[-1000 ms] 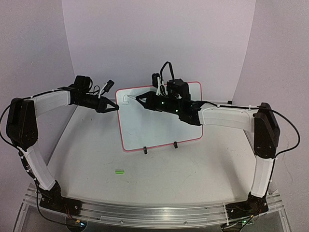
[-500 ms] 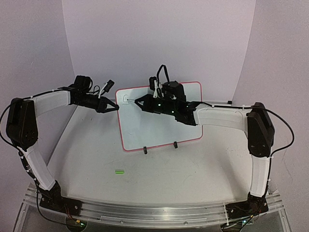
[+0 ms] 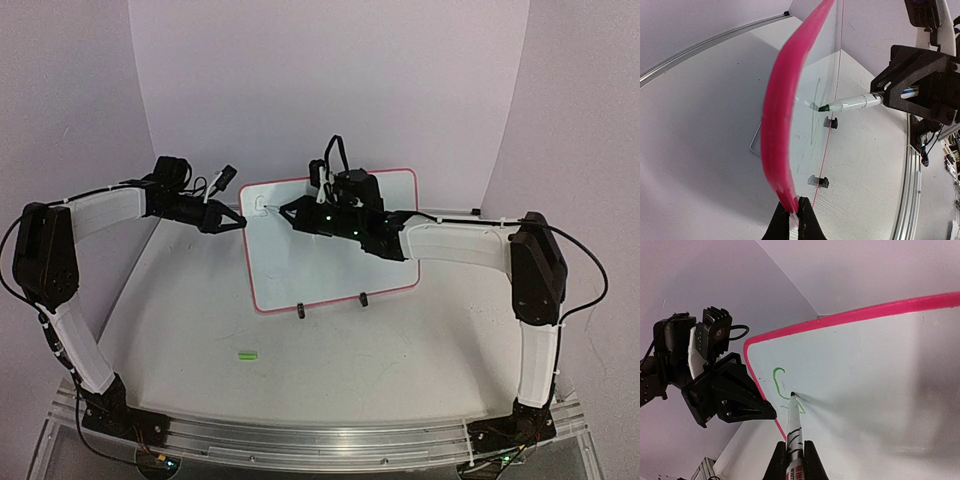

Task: Write a sentence on the whiteboard
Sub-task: Write a sentence at the center of the board.

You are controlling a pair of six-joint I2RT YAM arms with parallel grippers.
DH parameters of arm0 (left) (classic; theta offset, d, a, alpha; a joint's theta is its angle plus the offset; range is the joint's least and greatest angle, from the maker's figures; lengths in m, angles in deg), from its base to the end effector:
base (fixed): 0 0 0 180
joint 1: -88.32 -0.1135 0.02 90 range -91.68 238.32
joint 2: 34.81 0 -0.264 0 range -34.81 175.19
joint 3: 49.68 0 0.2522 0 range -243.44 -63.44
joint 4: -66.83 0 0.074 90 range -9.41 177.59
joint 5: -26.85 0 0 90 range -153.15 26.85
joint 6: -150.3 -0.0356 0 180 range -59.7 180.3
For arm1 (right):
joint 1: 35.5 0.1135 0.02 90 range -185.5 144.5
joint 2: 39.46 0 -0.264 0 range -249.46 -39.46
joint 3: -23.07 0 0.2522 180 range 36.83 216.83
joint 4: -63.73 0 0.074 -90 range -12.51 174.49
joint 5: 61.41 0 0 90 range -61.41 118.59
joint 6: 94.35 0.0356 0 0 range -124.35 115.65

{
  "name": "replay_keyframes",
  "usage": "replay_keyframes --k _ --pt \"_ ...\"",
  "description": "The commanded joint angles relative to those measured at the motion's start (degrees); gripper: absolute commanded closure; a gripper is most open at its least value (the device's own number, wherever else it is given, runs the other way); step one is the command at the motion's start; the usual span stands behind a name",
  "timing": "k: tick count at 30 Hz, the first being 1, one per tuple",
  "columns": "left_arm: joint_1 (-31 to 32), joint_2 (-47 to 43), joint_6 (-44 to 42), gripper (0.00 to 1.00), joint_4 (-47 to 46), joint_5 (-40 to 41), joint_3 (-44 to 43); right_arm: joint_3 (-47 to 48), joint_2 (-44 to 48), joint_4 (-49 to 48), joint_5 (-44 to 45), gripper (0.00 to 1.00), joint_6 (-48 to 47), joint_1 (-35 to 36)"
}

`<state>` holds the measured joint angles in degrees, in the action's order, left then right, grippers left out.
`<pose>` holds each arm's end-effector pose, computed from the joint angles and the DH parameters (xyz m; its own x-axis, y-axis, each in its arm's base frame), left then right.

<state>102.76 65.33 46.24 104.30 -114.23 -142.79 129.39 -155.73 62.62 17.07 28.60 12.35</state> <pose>0.3664 -0.1230 0.2750 -0.4898 0.2837 -0.8244 0.8382 0.4135 -0.3557 0.3255 0.3702 0.2899 -0.5537 0.1825 -0.8125 -0.6646 0.4910 0.5632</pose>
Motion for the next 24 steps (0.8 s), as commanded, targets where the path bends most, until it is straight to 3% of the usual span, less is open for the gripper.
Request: replay_keyframes --k 1,24 --pt "0.81 -0.12 -3.54 1.00 2.40 4.67 0.43 -0.95 2.29 0.19 4.77 1.00 -0.56 -0.51" --pt "0.80 -0.34 -3.54 1.00 2.43 4.61 0.42 -4.68 6.03 0.16 6.12 1.00 -1.16 -0.66"
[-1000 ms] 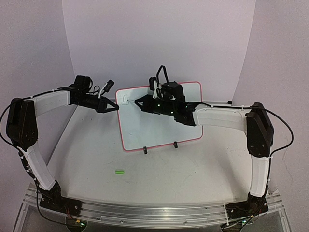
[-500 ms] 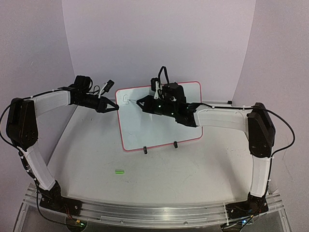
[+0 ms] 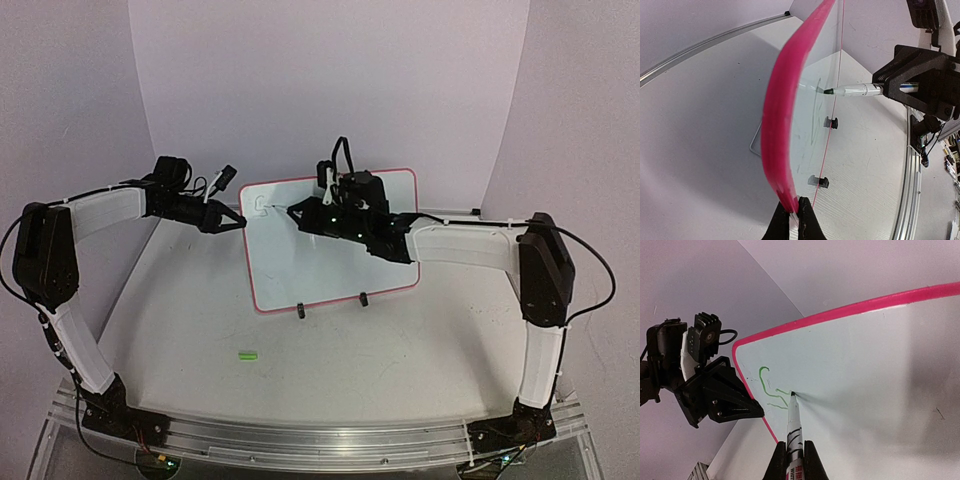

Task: Write a sentence on the whiteboard
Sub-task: Write a sentence at the center of the board.

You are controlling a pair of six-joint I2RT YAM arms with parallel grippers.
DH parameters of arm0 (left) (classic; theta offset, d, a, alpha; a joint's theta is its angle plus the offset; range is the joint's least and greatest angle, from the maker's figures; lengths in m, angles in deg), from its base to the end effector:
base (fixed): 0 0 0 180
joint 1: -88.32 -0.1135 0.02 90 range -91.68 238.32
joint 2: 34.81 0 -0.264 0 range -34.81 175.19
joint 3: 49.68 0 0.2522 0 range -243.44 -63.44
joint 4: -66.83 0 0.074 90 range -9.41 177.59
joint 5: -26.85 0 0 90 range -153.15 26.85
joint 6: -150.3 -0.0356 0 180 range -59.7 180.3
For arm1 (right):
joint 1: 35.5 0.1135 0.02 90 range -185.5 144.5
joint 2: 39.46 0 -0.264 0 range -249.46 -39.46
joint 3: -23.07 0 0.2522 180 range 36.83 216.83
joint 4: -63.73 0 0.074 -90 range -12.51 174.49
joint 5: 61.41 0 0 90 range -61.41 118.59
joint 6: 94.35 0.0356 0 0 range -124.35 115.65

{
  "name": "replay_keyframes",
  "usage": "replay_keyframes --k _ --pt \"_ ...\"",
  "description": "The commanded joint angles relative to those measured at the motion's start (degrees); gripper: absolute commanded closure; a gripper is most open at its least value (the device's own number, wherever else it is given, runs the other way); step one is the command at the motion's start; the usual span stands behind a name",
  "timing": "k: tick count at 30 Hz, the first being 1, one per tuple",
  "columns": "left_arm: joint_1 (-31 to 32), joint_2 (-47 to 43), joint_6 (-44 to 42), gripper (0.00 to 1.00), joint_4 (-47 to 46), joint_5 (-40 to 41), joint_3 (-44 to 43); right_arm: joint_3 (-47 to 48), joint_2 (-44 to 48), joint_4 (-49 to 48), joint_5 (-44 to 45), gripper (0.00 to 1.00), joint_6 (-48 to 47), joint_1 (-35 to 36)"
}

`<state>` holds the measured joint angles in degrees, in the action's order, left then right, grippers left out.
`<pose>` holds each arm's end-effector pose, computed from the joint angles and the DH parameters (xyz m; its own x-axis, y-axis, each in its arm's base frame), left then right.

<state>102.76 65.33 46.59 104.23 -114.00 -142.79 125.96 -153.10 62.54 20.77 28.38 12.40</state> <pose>0.3666 -0.1229 0.2750 -0.4942 0.2818 -0.8224 0.8346 0.4185 -0.3582 0.3191 0.3604 0.2902 -0.5397 0.2016 -0.8173 -0.6338 0.5416 0.5522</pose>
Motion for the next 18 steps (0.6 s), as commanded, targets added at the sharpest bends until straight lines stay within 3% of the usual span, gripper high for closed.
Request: replay_keyframes --k 1,18 --pt "0.78 -0.38 -3.81 1.00 2.47 4.39 0.43 -1.54 3.76 0.20 2.29 1.00 -0.98 -0.74" --pt "0.80 -0.88 -3.80 1.00 2.46 4.37 0.60 3.07 2.89 -0.78 -3.71 1.00 -2.47 -0.72"
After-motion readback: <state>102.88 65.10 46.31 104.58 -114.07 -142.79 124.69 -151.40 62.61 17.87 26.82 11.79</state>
